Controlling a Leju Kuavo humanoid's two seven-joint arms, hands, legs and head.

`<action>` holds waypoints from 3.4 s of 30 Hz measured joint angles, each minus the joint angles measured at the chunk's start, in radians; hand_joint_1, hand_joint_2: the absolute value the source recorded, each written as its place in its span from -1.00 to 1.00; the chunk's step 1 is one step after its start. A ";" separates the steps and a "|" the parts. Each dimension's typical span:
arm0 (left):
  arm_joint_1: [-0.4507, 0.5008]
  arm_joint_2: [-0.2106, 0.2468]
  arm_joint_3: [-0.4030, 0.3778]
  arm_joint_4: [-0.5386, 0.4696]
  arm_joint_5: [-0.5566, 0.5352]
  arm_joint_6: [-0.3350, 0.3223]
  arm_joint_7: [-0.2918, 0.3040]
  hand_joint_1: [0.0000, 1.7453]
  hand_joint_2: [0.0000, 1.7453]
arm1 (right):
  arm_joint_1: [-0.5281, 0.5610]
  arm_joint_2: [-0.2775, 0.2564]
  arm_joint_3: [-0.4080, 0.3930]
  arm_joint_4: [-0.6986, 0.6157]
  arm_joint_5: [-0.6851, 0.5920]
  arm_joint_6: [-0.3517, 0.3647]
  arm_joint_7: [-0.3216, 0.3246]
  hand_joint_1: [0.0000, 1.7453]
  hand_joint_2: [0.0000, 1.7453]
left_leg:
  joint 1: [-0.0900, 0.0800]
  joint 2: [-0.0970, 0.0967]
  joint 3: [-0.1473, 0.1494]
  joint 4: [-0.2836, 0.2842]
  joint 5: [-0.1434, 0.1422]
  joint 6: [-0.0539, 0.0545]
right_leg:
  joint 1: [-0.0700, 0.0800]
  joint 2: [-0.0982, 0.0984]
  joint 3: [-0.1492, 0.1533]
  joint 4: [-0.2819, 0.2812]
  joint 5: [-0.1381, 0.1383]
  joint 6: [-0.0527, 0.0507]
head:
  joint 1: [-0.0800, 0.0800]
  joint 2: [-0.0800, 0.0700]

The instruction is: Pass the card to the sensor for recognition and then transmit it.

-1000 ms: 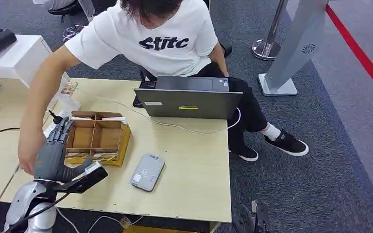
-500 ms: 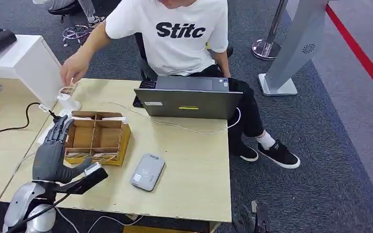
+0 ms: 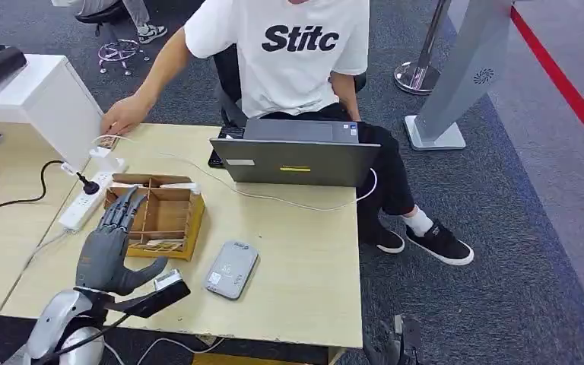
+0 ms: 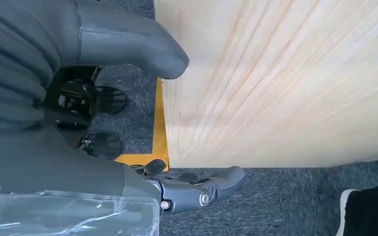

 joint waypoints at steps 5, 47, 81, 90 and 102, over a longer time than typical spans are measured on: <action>0.020 0.028 -0.064 0.018 -0.127 0.012 0.057 -1.00 1.00 | 0.000 0.000 0.003 0.000 0.000 0.003 0.002 -1.00 1.00 | 0.000 0.000 0.000 0.000 0.000 0.000 | 0.000 0.000 0.000 0.000 0.000 0.000 | 0.000 0.000; -0.190 0.304 -0.206 0.395 -0.395 0.198 0.337 -1.00 1.00 | -0.004 0.000 0.074 0.000 0.009 0.003 0.023 -1.00 1.00 | 0.001 0.001 0.000 0.000 0.000 0.000 | 0.000 0.001 -0.001 0.000 0.000 0.000 | 0.000 0.000; -0.191 0.227 -0.238 0.415 -0.394 0.177 0.235 -1.00 1.00 | -0.003 0.000 0.075 0.000 -0.013 0.010 0.020 -1.00 1.00 | 0.001 0.001 0.000 0.000 0.000 0.000 | 0.000 0.001 -0.001 0.000 0.000 0.000 | 0.000 0.000; -0.181 0.218 -0.234 0.416 -0.394 0.178 0.226 0.98 1.00 | -0.003 0.000 0.075 0.000 -0.016 0.009 0.019 -1.00 1.00 | 0.001 0.001 0.000 0.000 0.000 0.000 | 0.000 0.001 -0.001 0.000 0.000 0.000 | 0.000 0.000; -0.180 0.215 -0.226 0.419 -0.390 0.180 0.218 1.00 1.00 | -0.002 0.000 0.076 0.000 -0.019 0.009 0.019 -1.00 1.00 | 0.001 0.001 0.000 0.000 0.000 0.000 | 0.000 0.001 -0.001 0.000 0.000 0.000 | 0.000 0.000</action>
